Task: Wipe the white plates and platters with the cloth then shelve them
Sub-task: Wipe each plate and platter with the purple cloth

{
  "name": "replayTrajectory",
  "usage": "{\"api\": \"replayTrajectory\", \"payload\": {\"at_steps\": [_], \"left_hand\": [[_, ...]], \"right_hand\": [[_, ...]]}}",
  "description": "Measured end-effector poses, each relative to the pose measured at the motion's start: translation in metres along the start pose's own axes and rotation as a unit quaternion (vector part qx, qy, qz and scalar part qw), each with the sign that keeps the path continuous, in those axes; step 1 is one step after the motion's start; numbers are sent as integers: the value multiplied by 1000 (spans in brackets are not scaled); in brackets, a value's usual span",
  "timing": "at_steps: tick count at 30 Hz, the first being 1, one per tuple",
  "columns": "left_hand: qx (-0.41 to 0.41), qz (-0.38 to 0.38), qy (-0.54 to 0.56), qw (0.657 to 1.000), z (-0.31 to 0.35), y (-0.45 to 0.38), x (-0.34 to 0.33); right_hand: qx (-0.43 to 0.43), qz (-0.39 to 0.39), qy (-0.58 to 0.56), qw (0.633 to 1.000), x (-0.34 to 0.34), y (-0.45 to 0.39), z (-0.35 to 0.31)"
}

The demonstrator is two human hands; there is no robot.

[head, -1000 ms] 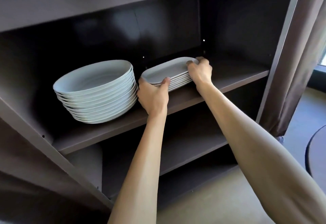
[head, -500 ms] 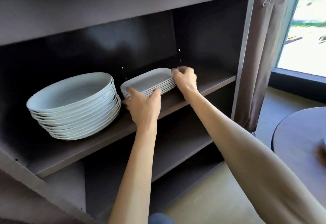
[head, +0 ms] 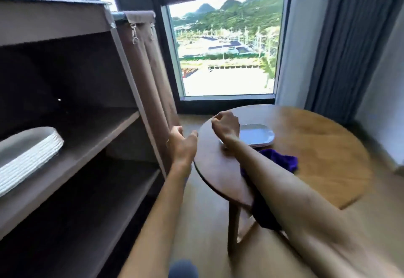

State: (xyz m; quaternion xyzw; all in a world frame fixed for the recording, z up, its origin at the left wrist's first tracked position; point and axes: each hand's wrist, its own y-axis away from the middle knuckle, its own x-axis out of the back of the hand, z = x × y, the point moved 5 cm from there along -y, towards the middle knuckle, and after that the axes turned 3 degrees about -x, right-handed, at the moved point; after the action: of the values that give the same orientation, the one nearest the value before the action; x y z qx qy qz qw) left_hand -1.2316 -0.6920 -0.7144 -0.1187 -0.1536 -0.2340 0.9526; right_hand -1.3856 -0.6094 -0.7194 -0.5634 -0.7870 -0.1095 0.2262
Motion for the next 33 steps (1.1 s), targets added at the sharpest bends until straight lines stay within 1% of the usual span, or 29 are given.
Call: {"api": "replayTrajectory", "payload": {"at_steps": [2, 5, 7, 10, 13, 15, 20, 26, 33], "left_hand": [[15, -59, -25, 998, -7, 1, -40], [31, -101, -52, 993, -23, 1, -87], [43, -111, -62, 991, -35, -2, -112], [66, -118, -71, 988, -46, -6, -140], [76, -95, -74, 990, -48, -18, -156], [81, -83, -89, 989, -51, -29, -162], [86, -74, -94, 989, -59, -45, -165], [74, -25, -74, 994, -57, -45, -159], [64, -23, -81, 994, -58, -50, -154]], "right_hand": [[-48, 38, 55, 997, 34, -1, 38], [-85, 58, 122, 987, 65, 6, 85], [-101, 52, 160, 981, 74, 14, 112], [-71, 54, 213, 973, 78, 22, 131], [-55, 24, 302, 951, 68, 22, 133], [-57, 5, 336, 940, 61, 22, 136], [-66, 17, 311, 948, 65, 24, 140], [-52, 71, 265, 960, 73, 29, 138], [-49, 85, 251, 963, 77, 32, 135]]}}
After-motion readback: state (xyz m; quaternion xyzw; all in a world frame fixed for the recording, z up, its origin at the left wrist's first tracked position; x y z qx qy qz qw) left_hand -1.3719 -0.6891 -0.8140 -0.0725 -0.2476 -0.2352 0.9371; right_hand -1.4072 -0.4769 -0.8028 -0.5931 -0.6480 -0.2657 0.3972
